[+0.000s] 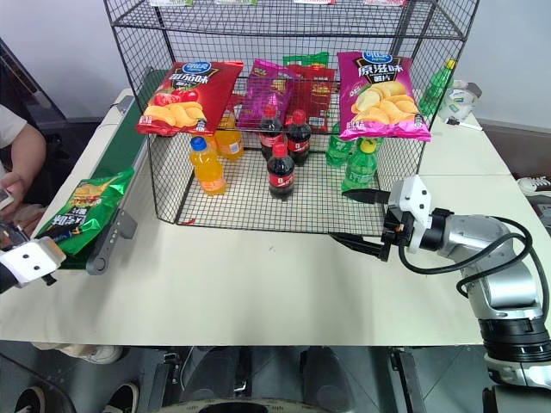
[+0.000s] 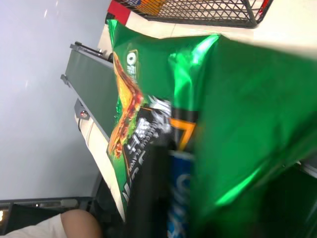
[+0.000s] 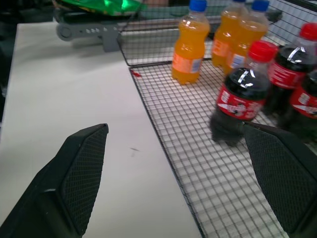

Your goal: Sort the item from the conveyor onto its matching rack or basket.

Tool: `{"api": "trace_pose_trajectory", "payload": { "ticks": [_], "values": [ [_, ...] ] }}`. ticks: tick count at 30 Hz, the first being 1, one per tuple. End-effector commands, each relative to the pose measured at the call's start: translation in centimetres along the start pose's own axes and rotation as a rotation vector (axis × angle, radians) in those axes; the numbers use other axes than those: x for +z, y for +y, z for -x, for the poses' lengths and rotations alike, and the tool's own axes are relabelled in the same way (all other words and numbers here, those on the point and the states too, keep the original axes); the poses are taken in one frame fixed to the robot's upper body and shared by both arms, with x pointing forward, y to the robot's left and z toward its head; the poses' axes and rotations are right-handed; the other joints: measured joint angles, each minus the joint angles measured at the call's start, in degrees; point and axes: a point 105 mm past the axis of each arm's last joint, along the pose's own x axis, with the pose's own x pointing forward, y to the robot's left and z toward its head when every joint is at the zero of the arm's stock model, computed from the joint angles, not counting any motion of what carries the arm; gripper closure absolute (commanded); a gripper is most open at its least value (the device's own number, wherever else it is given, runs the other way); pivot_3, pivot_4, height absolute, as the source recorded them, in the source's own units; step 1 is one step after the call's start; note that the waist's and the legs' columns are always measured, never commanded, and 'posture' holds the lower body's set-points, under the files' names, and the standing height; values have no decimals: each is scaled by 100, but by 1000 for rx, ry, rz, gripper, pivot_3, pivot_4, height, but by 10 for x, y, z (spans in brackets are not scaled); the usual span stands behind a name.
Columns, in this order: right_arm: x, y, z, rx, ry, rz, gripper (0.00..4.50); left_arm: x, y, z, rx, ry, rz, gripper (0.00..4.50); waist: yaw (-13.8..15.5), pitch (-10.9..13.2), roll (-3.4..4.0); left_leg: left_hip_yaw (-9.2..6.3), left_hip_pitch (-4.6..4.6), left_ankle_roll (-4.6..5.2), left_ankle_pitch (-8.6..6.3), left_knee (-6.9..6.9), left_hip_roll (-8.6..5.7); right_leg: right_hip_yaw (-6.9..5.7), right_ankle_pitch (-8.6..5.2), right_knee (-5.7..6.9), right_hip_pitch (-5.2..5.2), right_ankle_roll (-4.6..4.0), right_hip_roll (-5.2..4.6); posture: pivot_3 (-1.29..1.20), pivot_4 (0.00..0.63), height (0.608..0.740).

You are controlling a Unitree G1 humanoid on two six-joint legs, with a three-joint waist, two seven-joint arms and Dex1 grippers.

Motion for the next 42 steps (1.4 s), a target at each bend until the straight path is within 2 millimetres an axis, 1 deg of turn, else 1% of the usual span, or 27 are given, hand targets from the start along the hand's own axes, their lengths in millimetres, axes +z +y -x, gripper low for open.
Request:
{"api": "trace_pose_trajectory", "payload": {
  "ticks": [1,4,9,11,13,18,21,23,27,30,33,35,38,40,42],
  "values": [
    [12,-7,3,-20,-26,55,0,4,14,2,52,-15,-16,4467,-4,0,0,0,0,0,0,1,0,0,0,1,0,0,0,0,150,739],
    [13,-9,0,-24,-39,56,0,8,22,3,80,-44,43,4467,-5,0,0,1,0,0,0,1,0,0,0,3,-1,0,1,0,150,739],
    [12,-11,-2,-28,-46,61,0,22,49,13,169,-135,172,4467,-3,0,0,1,0,0,0,2,1,1,0,3,-1,0,1,0,150,739],
    [11,-11,-4,-28,-52,62,0,36,58,21,172,-227,273,4467,-3,0,-1,1,0,0,0,3,1,0,0,3,-1,0,1,0,150,739],
    [10,-12,-6,-26,-55,66,0,51,60,30,131,-317,383,4467,-25,0,-1,1,0,0,0,3,1,1,0,3,0,0,0,0,150,739],
    [10,-15,-11,-20,-65,68,0,86,57,57,-12,-475,655,4467,-115,0,0,0,1,0,0,2,3,2,0,3,0,0,0,0,150,739],
    [9,-16,-13,-11,-68,69,0,107,50,75,-184,-513,867,4467,-147,1,0,-4,4,0,0,4,4,-1,0,4,7,0,1,0,150,739],
    [10,-17,-14,-8,-70,69,0,123,53,80,-244,-553,929,4467,-145,1,0,-4,9,0,0,4,3,0,-1,3,10,0,1,0,150,739],
    [10,-17,-15,9,-73,65,0,153,51,79,-371,-659,1026,4467,-101,2,3,-11,14,0,0,12,-1,-7,-1,3,23,-1,0,0,150,739],
    [12,-13,-16,32,-81,50,0,162,41,79,-481,-687,1140,4467,-119,2,4,-10,14,0,0,13,-1,-7,-1,1,25,-1,0,0,150,739],
    [15,-8,-16,61,-91,12,0,169,33,79,-580,-704,1200,4467,-144,4,6,-10,13,0,0,8,0,-6,-1,0,20,-1,4,0,150,739],
    [20,-2,-17,87,-125,-62,0,174,28,78,-648,-718,1231,4467,-141,5,8,-10,13,0,0,7,0,-5,-1,0,20,-1,6,0,150,739],
    [31,13,-20,190,-159,-186,0,188,28,72,-726,-800,1220,4467,-113,5,8,-11,14,0,0,10,0,-6,-1,1,22,-2,5,0,150,739],
    [37,23,-22,261,-168,-223,0,196,24,70,-826,-846,1289,4467,-107,5,8,-12,13,-1,0,12,-1,-7,-1,0,23,-1,5,0,150,739],
    [46,32,-24,346,-193,-295,0,203,16,65,-919,-852,1296,4467,-109,5,8,-12,13,0,0,12,-1,-5,-1,-2,25,-1,3,0,150,739]
  ]
}}
